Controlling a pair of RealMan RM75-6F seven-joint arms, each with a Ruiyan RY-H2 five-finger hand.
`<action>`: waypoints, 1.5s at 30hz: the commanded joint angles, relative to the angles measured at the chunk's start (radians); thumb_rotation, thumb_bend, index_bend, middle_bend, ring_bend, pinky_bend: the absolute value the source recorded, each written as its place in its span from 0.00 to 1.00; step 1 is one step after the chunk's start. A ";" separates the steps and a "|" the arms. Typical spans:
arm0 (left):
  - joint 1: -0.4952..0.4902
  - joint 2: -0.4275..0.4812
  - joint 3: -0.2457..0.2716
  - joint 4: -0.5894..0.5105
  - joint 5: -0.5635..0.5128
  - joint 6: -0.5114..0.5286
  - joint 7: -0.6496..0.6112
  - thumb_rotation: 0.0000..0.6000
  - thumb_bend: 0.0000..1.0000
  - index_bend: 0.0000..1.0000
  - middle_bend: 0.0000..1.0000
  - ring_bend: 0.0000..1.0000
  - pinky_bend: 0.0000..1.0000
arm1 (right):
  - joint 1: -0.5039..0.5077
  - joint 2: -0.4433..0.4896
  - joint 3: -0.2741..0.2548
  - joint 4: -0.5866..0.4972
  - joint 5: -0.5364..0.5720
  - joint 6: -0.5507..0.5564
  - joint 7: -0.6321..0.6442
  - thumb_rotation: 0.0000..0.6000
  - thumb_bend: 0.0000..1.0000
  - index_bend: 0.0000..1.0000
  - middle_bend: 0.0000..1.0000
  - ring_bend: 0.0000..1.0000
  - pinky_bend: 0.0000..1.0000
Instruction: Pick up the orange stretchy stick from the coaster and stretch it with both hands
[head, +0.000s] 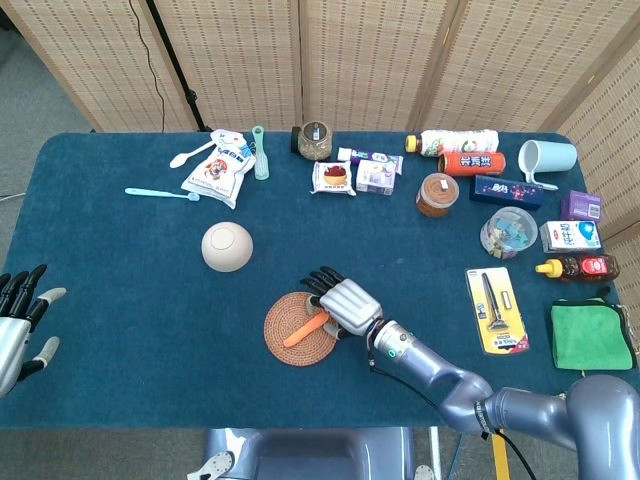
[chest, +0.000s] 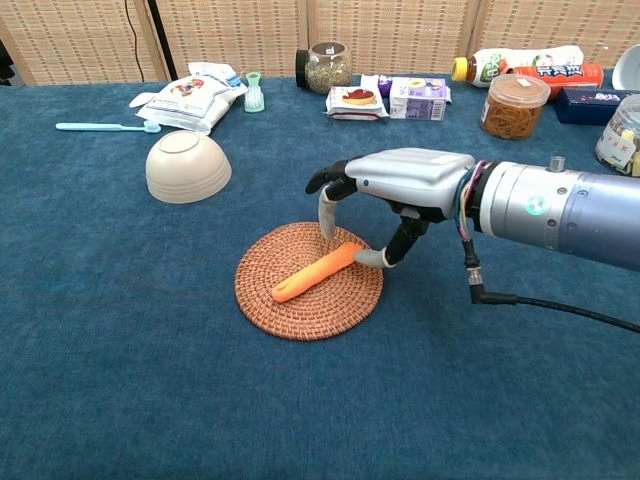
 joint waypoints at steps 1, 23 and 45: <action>0.003 0.000 0.003 0.006 -0.002 0.002 -0.006 1.00 0.31 0.24 0.01 0.04 0.00 | 0.003 -0.007 -0.004 0.009 0.006 -0.002 -0.009 1.00 0.41 0.39 0.09 0.00 0.00; 0.011 -0.007 0.006 0.044 -0.008 0.010 -0.044 1.00 0.31 0.24 0.01 0.04 0.00 | 0.012 -0.059 -0.016 0.049 0.041 0.003 -0.038 1.00 0.41 0.46 0.12 0.00 0.00; 0.000 -0.010 0.008 0.046 0.026 0.007 -0.041 1.00 0.31 0.24 0.01 0.04 0.00 | -0.032 -0.043 0.019 -0.016 0.121 0.055 -0.013 1.00 0.40 0.65 0.28 0.11 0.00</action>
